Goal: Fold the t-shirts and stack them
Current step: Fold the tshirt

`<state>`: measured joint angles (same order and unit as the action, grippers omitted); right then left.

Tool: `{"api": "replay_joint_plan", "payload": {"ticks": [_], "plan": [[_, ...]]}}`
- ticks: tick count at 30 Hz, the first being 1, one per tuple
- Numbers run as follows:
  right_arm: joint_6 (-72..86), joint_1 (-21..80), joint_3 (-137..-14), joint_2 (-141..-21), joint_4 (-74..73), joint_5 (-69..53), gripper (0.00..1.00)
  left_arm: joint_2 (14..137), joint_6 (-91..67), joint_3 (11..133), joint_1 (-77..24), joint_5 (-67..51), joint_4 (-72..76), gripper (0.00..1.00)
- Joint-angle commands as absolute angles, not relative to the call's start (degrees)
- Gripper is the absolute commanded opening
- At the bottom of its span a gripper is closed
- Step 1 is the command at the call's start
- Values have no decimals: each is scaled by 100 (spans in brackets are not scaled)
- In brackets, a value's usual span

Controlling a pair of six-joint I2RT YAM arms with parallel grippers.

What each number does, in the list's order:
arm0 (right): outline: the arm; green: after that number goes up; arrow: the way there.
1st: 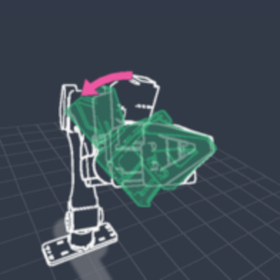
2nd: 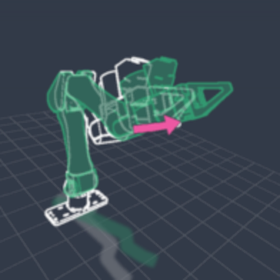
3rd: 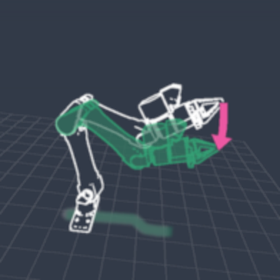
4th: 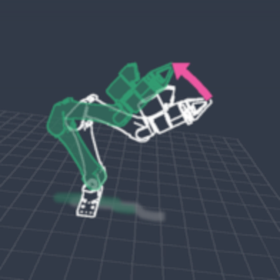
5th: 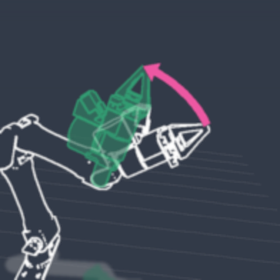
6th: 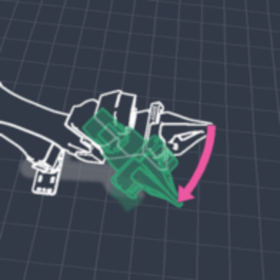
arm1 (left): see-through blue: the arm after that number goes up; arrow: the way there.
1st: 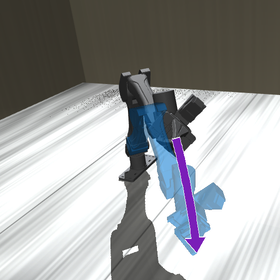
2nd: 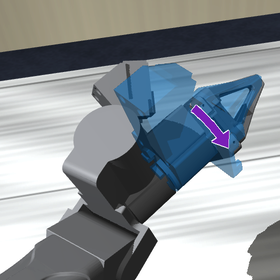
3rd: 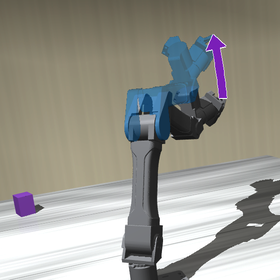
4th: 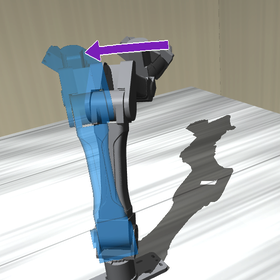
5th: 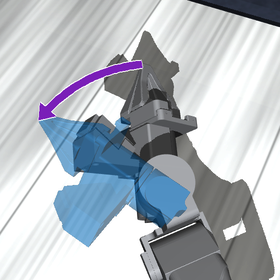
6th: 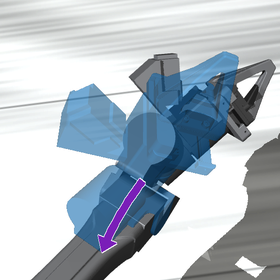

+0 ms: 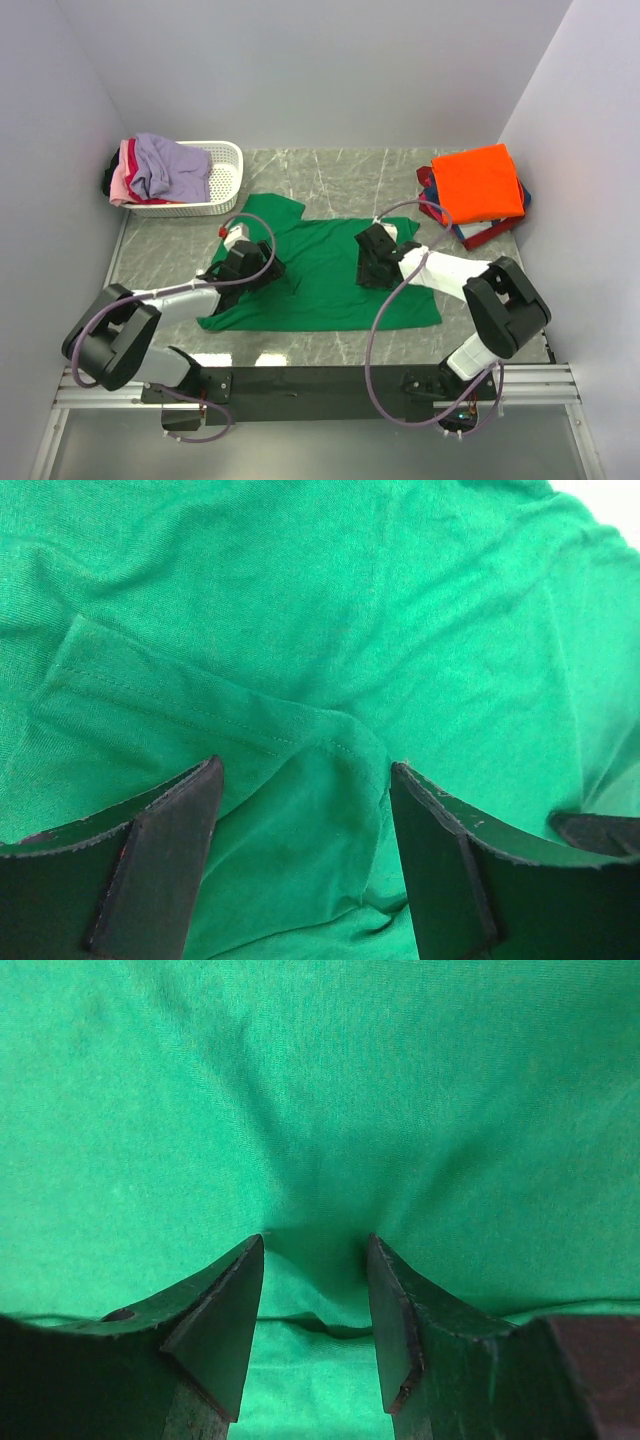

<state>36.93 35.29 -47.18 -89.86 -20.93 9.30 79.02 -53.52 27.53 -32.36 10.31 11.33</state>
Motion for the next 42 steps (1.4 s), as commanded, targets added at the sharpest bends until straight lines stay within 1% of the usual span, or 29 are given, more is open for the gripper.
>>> {"api": "replay_joint_plan", "payload": {"ticks": [1,6,9,12,13,18,19,21,22,24,25,29,30,34,38,42], "plan": [[3999,3674,-4342,-8825,-2636,668,53,7832,-5686,2356,-3340,808,124,75],[4069,3735,-4166,-8587,-2760,668,54,7419,-5792,2188,-3401,949,-148,75],[3973,3727,-4349,-8499,-2900,878,54,7129,-5705,2355,-3445,1273,-395,76],[3824,3727,-4770,-8429,-3093,1090,55,6979,-5328,2907,-3454,1581,-676,77],[3780,3727,-4886,-8377,-3189,1142,55,6979,-5230,3292,-3454,1817,-755,78],[3463,3718,-5623,-8165,-3331,1537,58,7312,-4397,4630,-3419,2539,-967,80],[3419,3709,-5686,-8078,-3305,1573,58,7547,-4255,5032,-3393,2784,-949,80],[3323,3700,-5783,-7955,-3209,1634,60,7882,-3913,5412,-3148,2935,-879,81],[3287,3683,-5801,-7919,-3095,1626,60,8293,-3833,5832,-3025,2927,-914,80],[3208,3665,-5836,-7823,-2980,1547,60,8717,-3614,6221,-2725,2935,-888,80],[3173,3656,-5819,-7796,-2875,1521,60,9128,-3543,6545,-2612,2962,-844,80],[3112,3647,-5652,-7656,-2655,1336,60,10088,-3296,7381,-2426,3085,-756,79],[3103,3639,-5617,-7603,-2637,1310,60,10281,-3270,7748,-2391,3076,-817,79],[3120,3612,-5318,-7410,-2435,1187,60,11309,-3182,8496,-2215,3138,-1036,78],[3146,3586,-5019,-7295,-2321,1064,60,11697,-3068,8718,-2136,3085,-844,78],[3173,3542,-4922,-7269,-2268,1028,60,12119,-3015,9079,-2066,3041,-1081,78]]}}
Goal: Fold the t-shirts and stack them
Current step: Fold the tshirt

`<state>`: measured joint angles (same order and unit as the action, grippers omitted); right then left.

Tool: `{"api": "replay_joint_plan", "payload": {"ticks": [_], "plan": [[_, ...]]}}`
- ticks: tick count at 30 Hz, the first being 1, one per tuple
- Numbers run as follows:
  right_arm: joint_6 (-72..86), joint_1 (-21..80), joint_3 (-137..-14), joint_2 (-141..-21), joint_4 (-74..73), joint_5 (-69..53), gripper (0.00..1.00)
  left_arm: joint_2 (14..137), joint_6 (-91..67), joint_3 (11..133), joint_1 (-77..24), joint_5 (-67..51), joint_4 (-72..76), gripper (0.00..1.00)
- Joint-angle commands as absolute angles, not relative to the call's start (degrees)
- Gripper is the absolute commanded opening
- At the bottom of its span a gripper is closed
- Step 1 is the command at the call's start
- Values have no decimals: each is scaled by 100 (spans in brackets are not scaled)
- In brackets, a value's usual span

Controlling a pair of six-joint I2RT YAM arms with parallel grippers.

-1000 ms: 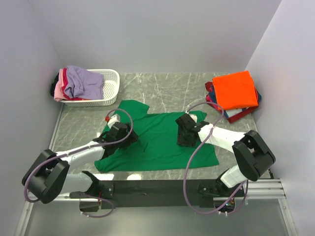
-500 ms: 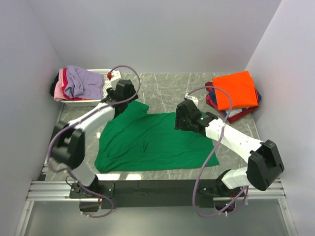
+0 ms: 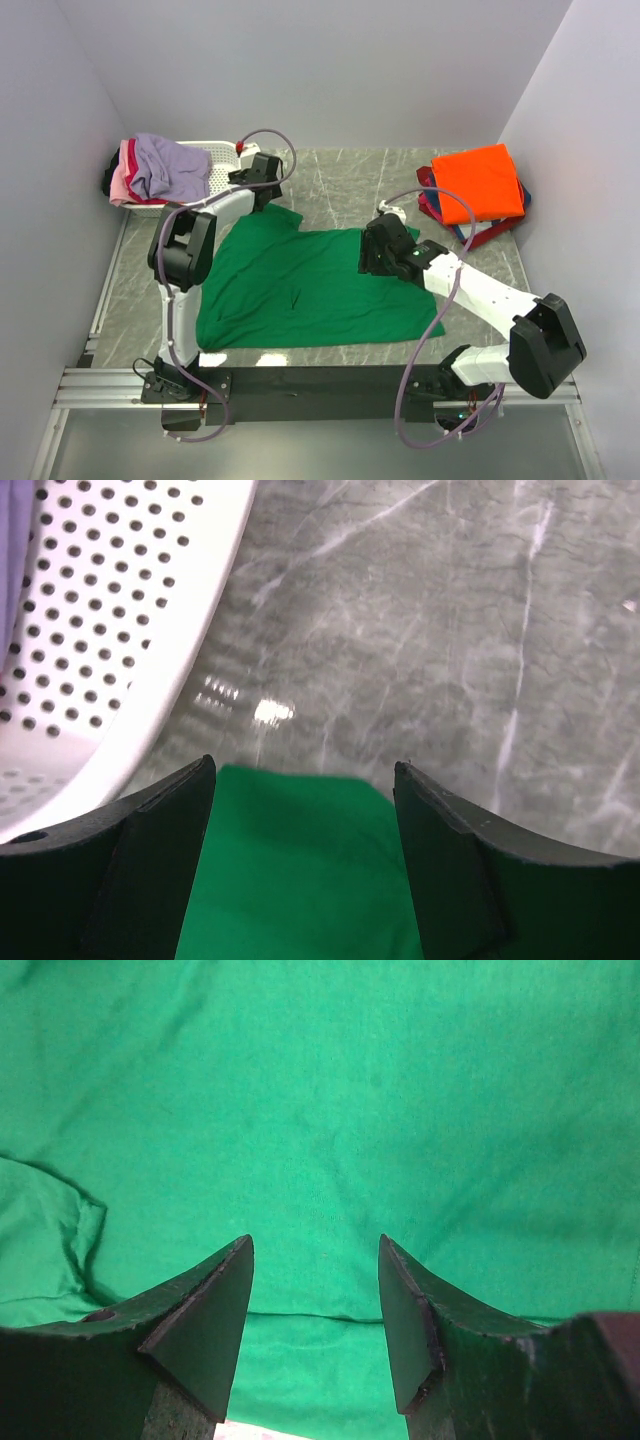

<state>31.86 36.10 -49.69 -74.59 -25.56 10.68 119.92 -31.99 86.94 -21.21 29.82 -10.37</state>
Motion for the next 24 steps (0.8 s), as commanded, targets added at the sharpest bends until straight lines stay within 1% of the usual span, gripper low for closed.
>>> {"api": "replay_joint_plan", "payload": {"ticks": [1,8,14,15,19,22,24], "plan": [[3173,3525,-4904,-7260,-2241,1028,60,12207,-3006,9088,-2057,3032,-1055,78],[3111,3208,-4782,-7119,-2215,870,60,12463,-3032,9149,-2013,2989,-1248,75],[3085,2962,-4667,-6935,-2188,730,60,12471,-3129,8956,-2004,2865,-1248,73],[3076,2936,-4650,-6917,-2188,729,60,12489,-3138,8991,-2004,2848,-1274,72],[3085,2857,-4571,-6856,-2180,712,60,12463,-3155,8904,-2004,2839,-1310,60],[3076,2716,-4527,-6829,-2145,589,60,12340,-3173,8693,-2004,2821,-1292,55],[3059,2637,-4518,-6803,-2127,536,60,12296,-3182,8561,-2004,2821,-1327,55]]}}
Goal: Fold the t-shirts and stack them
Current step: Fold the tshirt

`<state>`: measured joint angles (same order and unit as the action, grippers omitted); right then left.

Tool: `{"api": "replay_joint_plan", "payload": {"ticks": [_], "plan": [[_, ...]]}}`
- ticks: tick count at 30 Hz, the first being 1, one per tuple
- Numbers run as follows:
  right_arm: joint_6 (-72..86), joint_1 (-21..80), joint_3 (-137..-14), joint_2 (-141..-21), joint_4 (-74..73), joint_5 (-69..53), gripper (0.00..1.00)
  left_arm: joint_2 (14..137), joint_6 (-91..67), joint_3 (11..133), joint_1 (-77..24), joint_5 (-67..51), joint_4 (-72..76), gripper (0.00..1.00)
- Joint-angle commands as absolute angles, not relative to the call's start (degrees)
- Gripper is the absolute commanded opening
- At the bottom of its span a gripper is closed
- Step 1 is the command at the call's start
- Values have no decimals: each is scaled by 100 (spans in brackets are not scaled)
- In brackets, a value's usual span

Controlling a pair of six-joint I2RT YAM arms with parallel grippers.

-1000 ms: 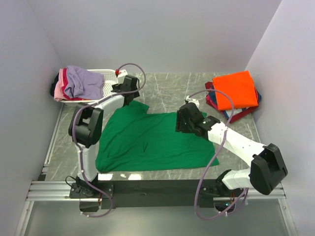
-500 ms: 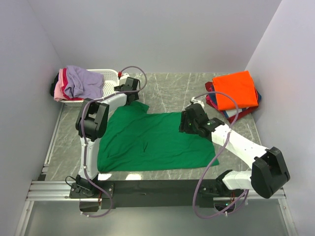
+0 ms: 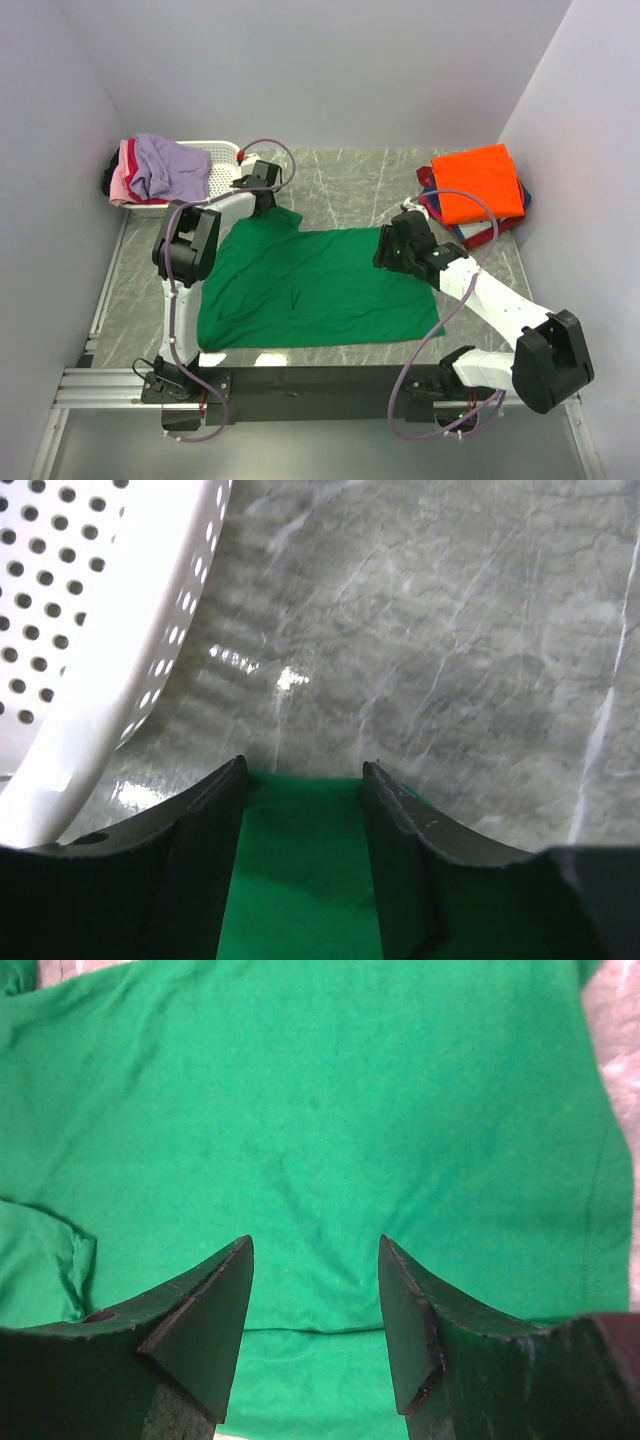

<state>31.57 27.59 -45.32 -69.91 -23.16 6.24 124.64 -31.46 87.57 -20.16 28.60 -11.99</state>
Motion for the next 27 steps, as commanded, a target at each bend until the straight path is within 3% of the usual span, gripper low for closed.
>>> {"api": "replay_joint_plan", "payload": {"ticks": [1,6,15,18,27], "plan": [[3041,2619,-4518,-6794,-2127,527,60,12235,-3199,8517,-2013,2786,-1353,56],[2988,2514,-4553,-6812,-2118,475,60,11954,-3243,8060,-2021,2698,-1169,62],[2980,2461,-4588,-6926,-2066,475,60,11980,-3076,8042,-2021,2742,-1125,20],[2918,2365,-4684,-7057,-2057,562,60,11945,-3032,8138,-2021,2768,-1151,1],[2681,1425,-5378,-7953,-1907,1001,60,11383,-3006,7998,-2021,2786,-985,1]]}}
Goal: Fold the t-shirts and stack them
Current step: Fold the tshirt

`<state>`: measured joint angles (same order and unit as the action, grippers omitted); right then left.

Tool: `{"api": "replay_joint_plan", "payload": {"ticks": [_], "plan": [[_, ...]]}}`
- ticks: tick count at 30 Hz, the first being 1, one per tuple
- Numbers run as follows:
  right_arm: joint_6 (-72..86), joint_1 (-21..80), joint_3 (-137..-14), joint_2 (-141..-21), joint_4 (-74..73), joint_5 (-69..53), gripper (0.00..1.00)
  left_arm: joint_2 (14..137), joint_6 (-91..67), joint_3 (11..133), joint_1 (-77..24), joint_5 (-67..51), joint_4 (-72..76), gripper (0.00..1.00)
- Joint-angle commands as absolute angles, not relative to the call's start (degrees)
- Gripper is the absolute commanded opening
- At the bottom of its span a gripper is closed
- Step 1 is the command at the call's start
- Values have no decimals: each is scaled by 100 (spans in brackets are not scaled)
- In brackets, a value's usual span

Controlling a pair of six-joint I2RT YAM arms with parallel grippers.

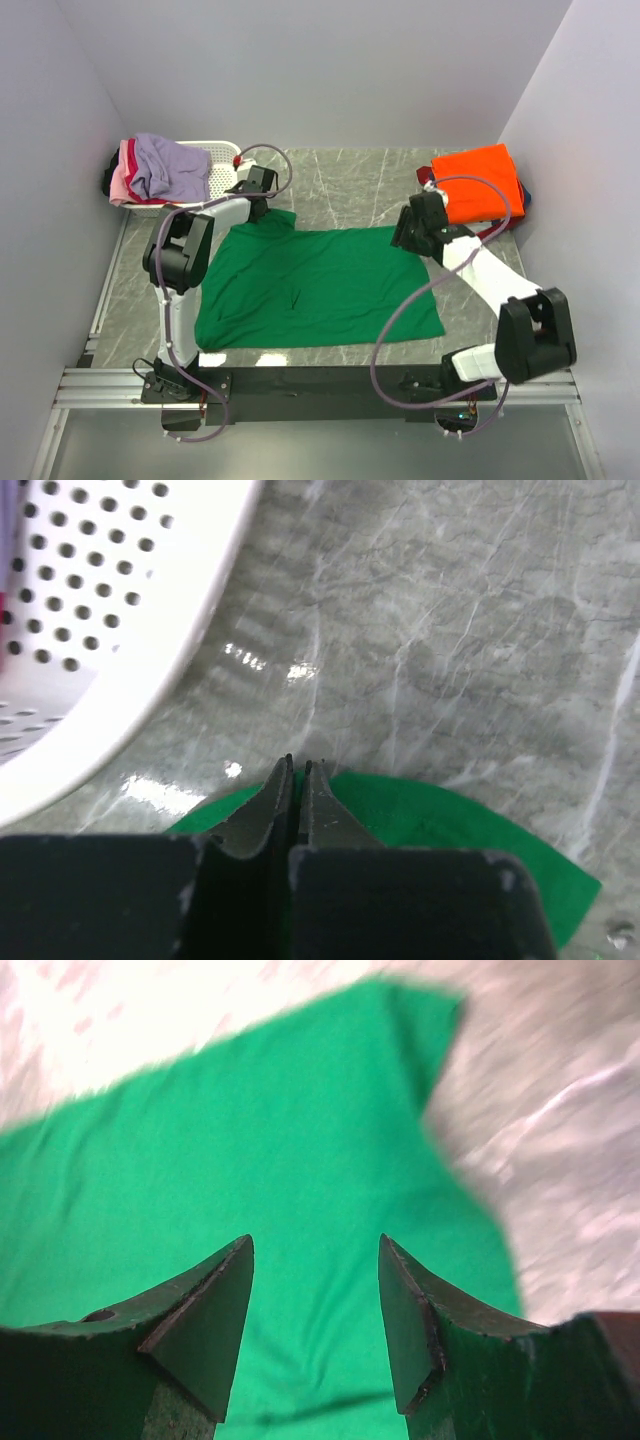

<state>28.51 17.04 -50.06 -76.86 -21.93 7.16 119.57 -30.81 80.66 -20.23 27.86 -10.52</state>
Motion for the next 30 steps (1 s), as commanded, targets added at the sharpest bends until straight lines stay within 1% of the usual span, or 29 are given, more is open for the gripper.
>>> {"api": "replay_joint_plan", "payload": {"ticks": [1,8,14,22,30], "plan": [[2672,1363,-5518,-8067,-1864,1054,60,11338,-2997,7981,-2021,2777,-984,1],[2540,897,-6266,-9384,-1775,1178,59,11153,-2980,8024,-2021,2672,-993,1],[2496,520,-6872,-10088,-1828,1160,57,11118,-2962,8016,-2021,2628,-1002,1],[2443,334,-7356,-10748,-1977,976,55,11030,-2927,8007,-2021,2646,-1011,1],[2531,334,-7190,-10767,-2039,844,50,10995,-2918,8007,-2021,2663,-1028,1]]}}
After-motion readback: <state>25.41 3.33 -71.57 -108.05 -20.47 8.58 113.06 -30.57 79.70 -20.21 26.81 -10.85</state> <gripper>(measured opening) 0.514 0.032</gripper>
